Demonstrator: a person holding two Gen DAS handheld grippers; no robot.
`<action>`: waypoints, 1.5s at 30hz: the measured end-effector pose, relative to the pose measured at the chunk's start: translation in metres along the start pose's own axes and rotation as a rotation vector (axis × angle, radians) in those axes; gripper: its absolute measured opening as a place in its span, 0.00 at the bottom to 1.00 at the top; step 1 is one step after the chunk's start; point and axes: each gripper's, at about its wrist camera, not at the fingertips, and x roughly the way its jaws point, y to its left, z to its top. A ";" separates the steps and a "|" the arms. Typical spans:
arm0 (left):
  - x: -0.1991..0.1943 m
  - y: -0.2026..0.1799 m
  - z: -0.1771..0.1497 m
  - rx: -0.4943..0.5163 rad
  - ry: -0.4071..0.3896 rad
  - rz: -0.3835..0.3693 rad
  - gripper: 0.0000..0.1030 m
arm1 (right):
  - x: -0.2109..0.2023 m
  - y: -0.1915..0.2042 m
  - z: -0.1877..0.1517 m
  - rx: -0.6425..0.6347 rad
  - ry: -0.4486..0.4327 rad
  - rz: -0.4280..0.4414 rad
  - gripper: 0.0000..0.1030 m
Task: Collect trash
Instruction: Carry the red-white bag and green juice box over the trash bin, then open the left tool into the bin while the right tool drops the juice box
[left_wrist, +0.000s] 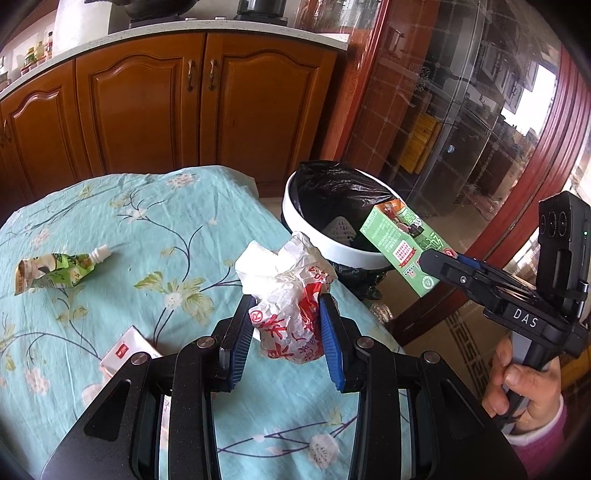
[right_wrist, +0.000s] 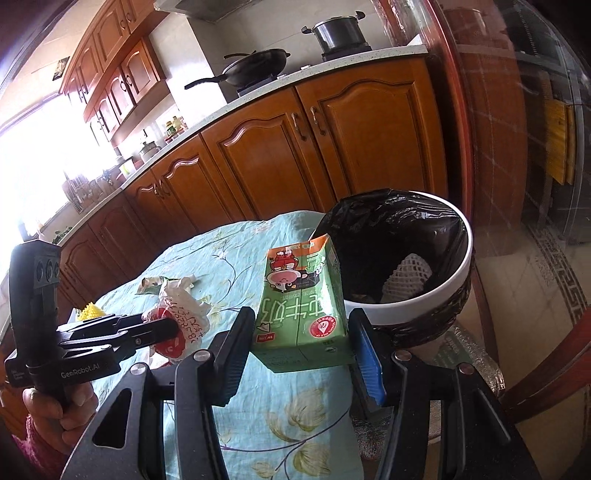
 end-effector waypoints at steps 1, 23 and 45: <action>0.002 -0.002 0.003 0.005 0.001 -0.003 0.32 | 0.000 -0.002 0.001 0.000 -0.001 -0.004 0.52; 0.049 -0.037 0.058 0.083 0.038 -0.050 0.32 | 0.007 -0.052 0.030 0.045 -0.018 -0.075 0.52; 0.136 -0.049 0.114 0.087 0.176 -0.062 0.32 | 0.046 -0.089 0.067 0.026 0.048 -0.137 0.52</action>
